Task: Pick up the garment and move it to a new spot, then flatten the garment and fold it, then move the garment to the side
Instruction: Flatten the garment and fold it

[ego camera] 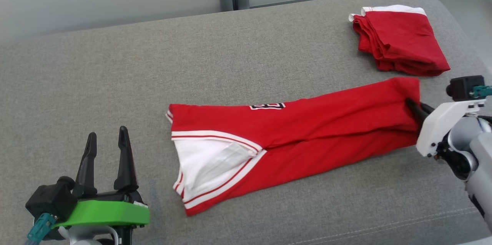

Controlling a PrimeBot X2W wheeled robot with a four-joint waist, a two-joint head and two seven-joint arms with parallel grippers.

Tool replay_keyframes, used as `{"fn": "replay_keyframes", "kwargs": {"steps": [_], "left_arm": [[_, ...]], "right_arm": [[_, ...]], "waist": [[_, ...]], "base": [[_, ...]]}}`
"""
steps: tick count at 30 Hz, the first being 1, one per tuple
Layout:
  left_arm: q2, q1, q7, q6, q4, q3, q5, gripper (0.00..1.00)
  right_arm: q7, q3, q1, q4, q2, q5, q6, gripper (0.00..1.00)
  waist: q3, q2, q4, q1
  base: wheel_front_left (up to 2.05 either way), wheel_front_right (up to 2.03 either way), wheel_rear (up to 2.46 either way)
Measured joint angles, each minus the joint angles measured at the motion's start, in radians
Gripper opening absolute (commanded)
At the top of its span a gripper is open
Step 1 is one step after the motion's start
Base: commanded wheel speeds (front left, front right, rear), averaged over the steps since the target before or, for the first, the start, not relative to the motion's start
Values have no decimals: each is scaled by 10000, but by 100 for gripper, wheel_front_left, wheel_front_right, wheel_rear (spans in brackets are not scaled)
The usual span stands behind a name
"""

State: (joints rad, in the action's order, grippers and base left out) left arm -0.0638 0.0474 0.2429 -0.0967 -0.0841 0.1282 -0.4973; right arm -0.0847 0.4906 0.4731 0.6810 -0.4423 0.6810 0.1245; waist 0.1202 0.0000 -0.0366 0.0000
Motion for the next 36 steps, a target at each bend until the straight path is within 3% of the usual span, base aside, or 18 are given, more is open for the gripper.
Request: {"fn": "replay_keyframes", "kwargs": {"steps": [4, 10, 25, 36], "left_arm": [[2, 0, 0, 0, -15, 2, 0, 100], [6, 5, 0, 0, -69, 8, 0, 100], [59, 15, 0, -2, -63, 35, 0, 100], [98, 13, 2, -2, 46, 161, -119, 100]], "right_arm": [[50, -84, 10, 27, -297, 128, 0, 0], [50, 136, 79, -211, -247, 389, -2, 0], [-150, 2366, 198, -3053, 604, 1375, -2, 0], [-510, 3137, 561, -4303, 1097, 2370, -2, 0]], "waist": [[-3, 0, -35, 0], [7, 0, -101, 0], [-92, 0, -326, 1], [-287, 0, -310, 0]], "base": [[0, 0, 0], [0, 0, 0], [0, 0, 0], [0, 0, 0]]}}
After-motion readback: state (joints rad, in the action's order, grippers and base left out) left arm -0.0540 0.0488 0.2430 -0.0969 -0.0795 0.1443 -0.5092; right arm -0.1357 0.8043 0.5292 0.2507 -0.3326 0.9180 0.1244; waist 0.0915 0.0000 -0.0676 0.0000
